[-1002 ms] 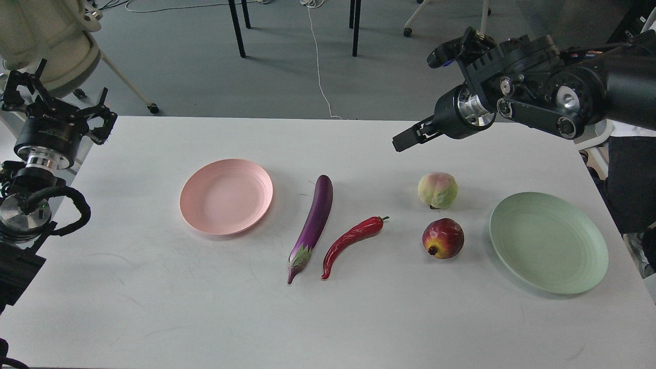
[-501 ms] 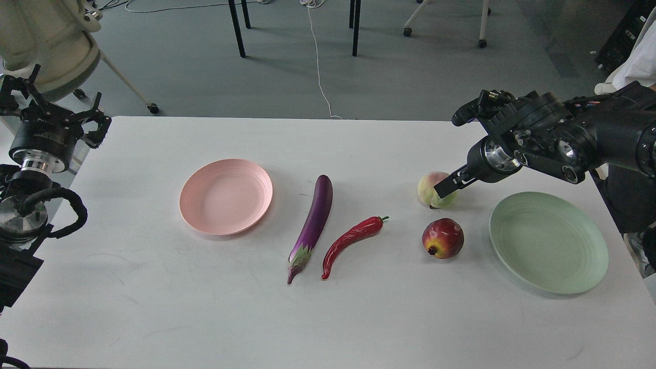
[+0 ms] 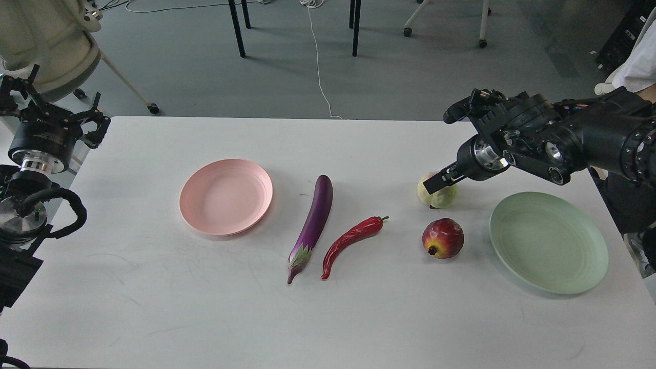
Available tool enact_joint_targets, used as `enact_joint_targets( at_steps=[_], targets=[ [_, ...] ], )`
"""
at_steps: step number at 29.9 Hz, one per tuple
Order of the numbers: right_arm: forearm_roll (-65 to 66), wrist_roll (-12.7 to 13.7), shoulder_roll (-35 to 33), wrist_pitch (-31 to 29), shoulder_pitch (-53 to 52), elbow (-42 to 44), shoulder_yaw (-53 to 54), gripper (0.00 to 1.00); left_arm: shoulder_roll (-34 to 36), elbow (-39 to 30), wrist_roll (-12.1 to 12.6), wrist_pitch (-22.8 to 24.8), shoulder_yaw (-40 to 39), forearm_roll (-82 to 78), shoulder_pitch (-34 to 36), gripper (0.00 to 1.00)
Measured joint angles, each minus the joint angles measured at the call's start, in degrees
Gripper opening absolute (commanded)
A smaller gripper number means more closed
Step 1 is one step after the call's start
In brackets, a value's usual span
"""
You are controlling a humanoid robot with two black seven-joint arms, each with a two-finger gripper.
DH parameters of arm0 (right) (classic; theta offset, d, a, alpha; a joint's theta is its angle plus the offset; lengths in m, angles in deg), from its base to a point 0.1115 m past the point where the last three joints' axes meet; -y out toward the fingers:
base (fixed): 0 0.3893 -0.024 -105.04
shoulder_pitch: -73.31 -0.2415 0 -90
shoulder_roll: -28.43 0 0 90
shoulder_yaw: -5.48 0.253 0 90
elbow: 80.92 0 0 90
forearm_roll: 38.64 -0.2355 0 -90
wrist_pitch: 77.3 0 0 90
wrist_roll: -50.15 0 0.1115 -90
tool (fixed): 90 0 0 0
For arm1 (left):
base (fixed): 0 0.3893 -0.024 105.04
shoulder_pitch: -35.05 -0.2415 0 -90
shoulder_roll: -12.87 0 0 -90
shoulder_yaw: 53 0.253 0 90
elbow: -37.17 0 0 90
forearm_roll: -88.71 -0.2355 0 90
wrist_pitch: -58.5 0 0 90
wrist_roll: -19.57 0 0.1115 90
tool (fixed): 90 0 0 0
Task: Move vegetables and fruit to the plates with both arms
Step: 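Lower the right gripper onto the pale peach and grasp it, then carry the peach onto the green plate and release it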
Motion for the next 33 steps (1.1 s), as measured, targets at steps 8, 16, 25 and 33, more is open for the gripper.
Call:
enact_joint_targets(
  at_steps=[8,16,25,33],
  targets=[
    [0.0,0.0,0.8,0.0,1.8,2.0,0.7,0.93,-0.4,1.7,0.0,0.0,0.0,0.0,0.0,0.98],
    [0.0,0.0,1.9,0.0,4.5,4.3,0.8,0.83,-0.3,1.7,0.0,0.0,0.0,0.1,0.0,0.98],
    [0.1,0.0,2.4,0.9,5.6,4.6,0.8,0.56,-0.2,1.7,0.0,0.0,0.1,0.1,0.0,0.99],
    [0.1,0.0,-0.4,0.8,3.5,2.5,0.6,0.53,-0.2,1.7,0.1,0.0,-0.1,0.0,0.2,0.98]
  ],
)
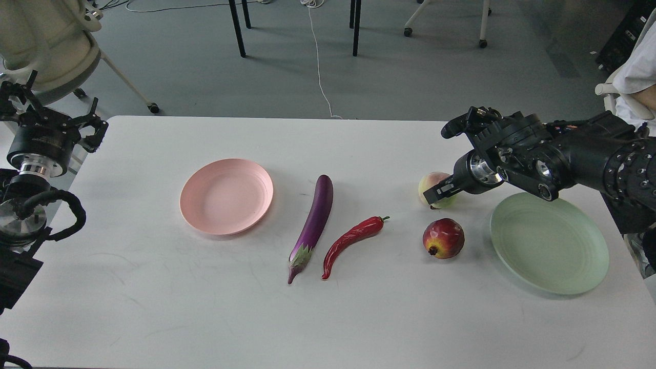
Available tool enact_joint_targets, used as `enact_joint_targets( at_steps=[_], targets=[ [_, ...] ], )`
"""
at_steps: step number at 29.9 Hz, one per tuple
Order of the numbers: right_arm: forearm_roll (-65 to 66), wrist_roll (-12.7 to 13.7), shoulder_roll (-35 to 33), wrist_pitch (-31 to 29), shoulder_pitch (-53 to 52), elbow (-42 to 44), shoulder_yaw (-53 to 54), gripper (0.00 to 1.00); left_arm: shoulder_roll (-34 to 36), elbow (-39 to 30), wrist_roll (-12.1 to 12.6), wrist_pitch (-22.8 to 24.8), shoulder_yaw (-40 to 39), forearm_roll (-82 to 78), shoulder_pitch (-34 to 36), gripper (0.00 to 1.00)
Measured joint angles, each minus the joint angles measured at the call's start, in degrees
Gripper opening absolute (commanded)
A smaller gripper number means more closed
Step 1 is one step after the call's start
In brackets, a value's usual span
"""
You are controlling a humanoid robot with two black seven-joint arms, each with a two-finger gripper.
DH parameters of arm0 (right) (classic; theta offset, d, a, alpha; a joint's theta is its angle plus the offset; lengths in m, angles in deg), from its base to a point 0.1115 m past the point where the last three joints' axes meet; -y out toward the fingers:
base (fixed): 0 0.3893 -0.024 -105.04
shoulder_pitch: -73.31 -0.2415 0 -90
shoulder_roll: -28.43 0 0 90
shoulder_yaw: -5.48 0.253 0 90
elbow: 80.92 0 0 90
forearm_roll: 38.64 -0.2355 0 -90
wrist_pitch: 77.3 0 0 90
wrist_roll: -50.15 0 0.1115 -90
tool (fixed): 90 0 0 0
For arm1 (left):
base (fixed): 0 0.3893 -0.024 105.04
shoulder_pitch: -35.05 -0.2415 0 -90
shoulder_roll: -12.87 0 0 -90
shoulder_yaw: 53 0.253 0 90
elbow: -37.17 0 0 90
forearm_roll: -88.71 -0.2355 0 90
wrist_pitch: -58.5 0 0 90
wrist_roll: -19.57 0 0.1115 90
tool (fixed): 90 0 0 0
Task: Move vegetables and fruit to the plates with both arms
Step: 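Carry the peach onto the green plate and release it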
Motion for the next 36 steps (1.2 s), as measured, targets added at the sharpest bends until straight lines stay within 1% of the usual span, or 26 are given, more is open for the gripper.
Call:
enact_joint_targets(
  at_steps=[3,7,9,12,14,17,20,26,28,33,34,35,36],
  targets=[
    [-0.1,0.1,-4.2,0.0,-3.8,-4.3,0.1,0.53,0.0,0.0,0.0,0.0,0.0,0.0,0.1,0.98],
    [1.0,0.4,-12.8,0.0,-9.4,-12.5,0.1,0.53,0.1,0.0,0.0,0.0,0.1,0.0,0.2,0.98],
    [3.6,0.5,-18.4,0.1,-11.1,-16.7,0.0,0.53,0.2,0.0,0.0,0.0,0.1,0.0,0.2,0.99],
    [9.0,0.6,-26.8,0.2,-11.9,-22.0,0.0,0.53,0.3,-0.1,0.0,0.0,0.2,0.0,0.2,0.98],
    [12.1,0.6,-31.3,0.5,-11.5,-23.9,0.1,0.53,0.3,-0.1,0.1,0.0,0.3,0.0,0.2,0.99],
    [14.7,0.6,-35.6,2.7,-9.3,-25.6,0.2,0.53,0.3,-0.1,0.1,0.0,0.5,0.0,0.2,0.98],
    [15.4,0.6,-37.0,5.3,-6.4,-26.0,0.2,0.54,0.1,-0.1,0.1,0.0,0.6,0.0,0.1,0.99],
    [15.9,0.6,-38.3,7.4,-1.5,-25.9,0.2,0.59,0.1,-0.1,0.1,0.0,0.7,0.0,0.2,0.98],
    [16.2,0.6,-38.4,8.2,0.0,-25.7,0.3,0.64,0.1,-0.1,0.1,0.0,0.8,-0.1,0.2,0.99],
    [16.4,0.6,-38.4,8.9,1.2,-25.5,1.3,0.86,0.2,-0.2,0.1,0.0,0.8,-0.1,0.2,0.98],
    [16.4,0.6,-38.5,8.9,1.2,-25.6,1.7,0.93,0.2,-0.2,0.1,0.0,0.8,-0.1,0.2,0.98],
    [16.4,0.6,-38.5,8.9,1.2,-25.8,2.1,0.96,0.1,-0.2,0.1,0.0,0.8,-0.1,0.2,0.99],
    [16.4,0.6,-38.5,8.9,1.2,-26.0,2.3,0.96,0.0,-0.2,0.1,0.0,0.8,-0.1,0.2,0.98]
  ],
)
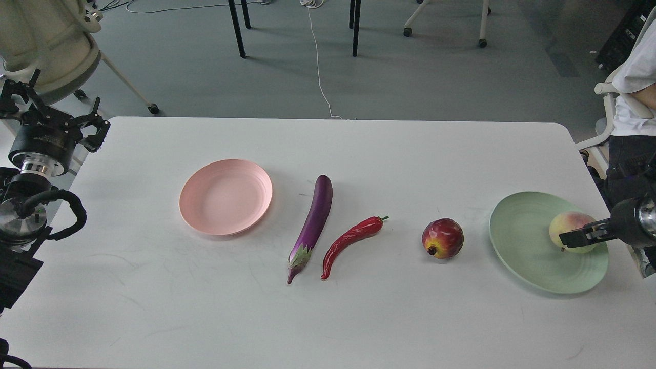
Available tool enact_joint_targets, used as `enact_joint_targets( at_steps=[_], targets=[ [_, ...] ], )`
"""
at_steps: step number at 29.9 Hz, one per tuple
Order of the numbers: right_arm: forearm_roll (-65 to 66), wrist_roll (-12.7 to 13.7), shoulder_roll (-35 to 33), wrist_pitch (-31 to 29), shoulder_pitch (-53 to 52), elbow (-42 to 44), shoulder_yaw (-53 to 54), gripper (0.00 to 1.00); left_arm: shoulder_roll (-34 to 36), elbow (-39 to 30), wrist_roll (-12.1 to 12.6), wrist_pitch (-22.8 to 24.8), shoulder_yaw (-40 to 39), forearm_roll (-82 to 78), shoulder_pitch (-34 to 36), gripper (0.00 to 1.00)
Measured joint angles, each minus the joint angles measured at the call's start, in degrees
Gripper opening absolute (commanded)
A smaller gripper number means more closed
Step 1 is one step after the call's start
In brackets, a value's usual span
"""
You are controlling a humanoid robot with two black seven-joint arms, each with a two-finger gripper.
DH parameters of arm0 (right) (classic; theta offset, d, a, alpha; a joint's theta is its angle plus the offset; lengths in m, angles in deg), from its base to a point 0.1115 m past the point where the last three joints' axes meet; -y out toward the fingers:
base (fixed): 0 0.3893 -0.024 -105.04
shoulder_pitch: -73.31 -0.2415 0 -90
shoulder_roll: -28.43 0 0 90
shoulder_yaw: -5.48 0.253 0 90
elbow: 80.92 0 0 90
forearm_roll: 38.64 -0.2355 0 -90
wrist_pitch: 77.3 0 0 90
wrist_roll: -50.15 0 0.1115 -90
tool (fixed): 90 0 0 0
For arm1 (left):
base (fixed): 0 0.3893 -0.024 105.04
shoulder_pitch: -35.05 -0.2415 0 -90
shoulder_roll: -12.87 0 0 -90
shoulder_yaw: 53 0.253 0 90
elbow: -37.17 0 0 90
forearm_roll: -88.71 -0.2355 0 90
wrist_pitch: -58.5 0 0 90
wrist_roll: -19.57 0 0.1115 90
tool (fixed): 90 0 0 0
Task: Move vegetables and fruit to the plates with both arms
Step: 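Carry the peach onto the green plate and release it, then move the right gripper to the red fruit and grasp it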
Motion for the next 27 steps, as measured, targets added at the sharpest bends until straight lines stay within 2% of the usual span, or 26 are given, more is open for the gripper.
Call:
enact_joint_targets(
  at_steps=[9,16,21,27],
  targets=[
    [0.0,-0.5,-3.5,-0.3,-1.3,-4.9,0.3,0.97,0.1,0.1,-0.1,0.0,0.0,0.0,-0.1,0.98],
    [-0.5,-0.5,-5.4,-2.1,-14.2,-9.4,0.8,0.98,0.3,0.1,-0.1,0.0,0.0,0.1,0.0,0.98],
    [-0.7,-0.5,0.2,-5.5,-19.8,-10.1,1.8,0.98,0.3,0.0,0.0,0.0,0.0,0.0,0.1,0.98],
    [-1.1,-0.5,9.9,-5.8,-18.5,-11.1,2.2,0.98,0.3,0.0,0.0,0.0,0.0,0.0,0.2,0.98]
  ],
)
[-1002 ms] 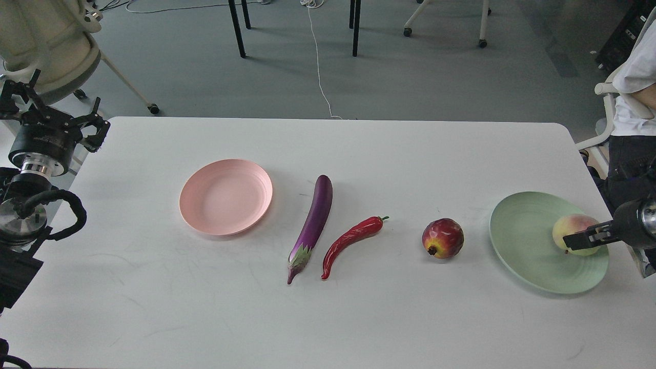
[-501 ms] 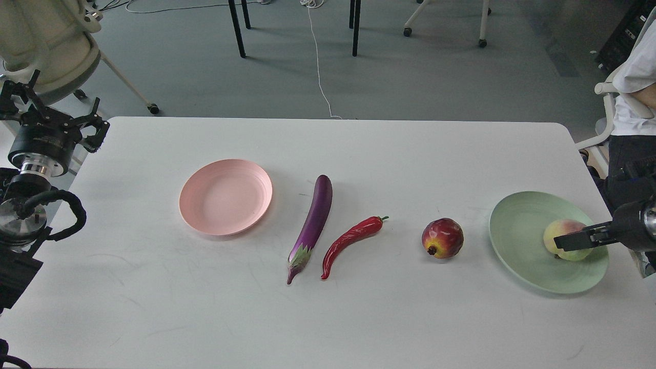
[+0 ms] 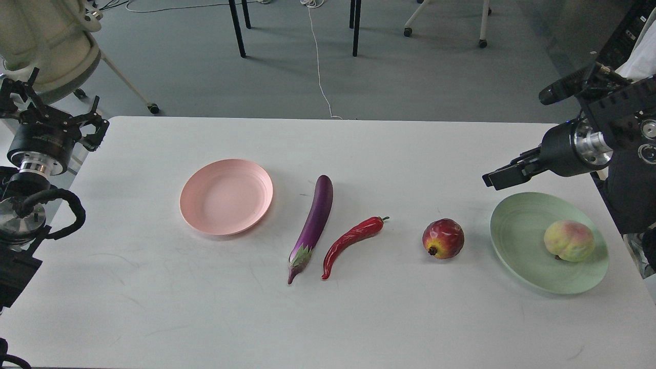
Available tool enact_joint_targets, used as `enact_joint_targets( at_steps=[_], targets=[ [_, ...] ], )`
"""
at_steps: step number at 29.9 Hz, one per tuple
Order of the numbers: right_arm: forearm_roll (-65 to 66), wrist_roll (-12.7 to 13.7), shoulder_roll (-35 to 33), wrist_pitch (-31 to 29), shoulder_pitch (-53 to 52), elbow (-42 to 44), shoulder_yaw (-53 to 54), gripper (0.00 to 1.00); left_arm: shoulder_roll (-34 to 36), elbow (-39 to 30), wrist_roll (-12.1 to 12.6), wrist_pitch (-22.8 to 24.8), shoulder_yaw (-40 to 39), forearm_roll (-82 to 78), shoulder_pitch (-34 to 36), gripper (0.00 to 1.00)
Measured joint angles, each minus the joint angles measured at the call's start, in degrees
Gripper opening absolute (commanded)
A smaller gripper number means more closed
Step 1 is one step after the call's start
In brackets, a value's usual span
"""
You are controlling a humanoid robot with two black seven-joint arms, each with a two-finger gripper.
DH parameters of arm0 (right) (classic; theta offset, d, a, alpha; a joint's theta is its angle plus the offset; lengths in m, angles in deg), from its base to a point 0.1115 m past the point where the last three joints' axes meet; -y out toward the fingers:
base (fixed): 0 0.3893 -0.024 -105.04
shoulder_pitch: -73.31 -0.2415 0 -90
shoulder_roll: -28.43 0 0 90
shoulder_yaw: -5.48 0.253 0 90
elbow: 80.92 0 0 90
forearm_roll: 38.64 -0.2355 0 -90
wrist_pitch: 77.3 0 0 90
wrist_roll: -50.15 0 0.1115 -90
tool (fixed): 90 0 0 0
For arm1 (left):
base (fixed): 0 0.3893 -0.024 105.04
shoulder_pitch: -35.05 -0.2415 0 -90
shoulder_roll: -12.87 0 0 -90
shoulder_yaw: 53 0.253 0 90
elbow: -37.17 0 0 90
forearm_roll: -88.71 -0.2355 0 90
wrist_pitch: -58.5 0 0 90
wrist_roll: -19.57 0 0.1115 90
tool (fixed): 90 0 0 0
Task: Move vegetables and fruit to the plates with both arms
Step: 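Move the right gripper to the red fruit and grasp it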
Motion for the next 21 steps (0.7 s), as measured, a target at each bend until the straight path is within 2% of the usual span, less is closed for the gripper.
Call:
enact_joint_targets(
  at_steps=[9,21],
  targets=[
    [0.2,-0.1,10.5,0.2,4.9,1.9,-0.1,0.97,-0.2,0.0,-0.1,0.0,0.0,0.0,-0.1,0.98],
    [0.2,-0.1,16.5,0.5,9.6,6.3,-0.1,0.94,0.0,0.1,-0.1,0.0,0.0,0.0,-0.3,0.98]
  ],
)
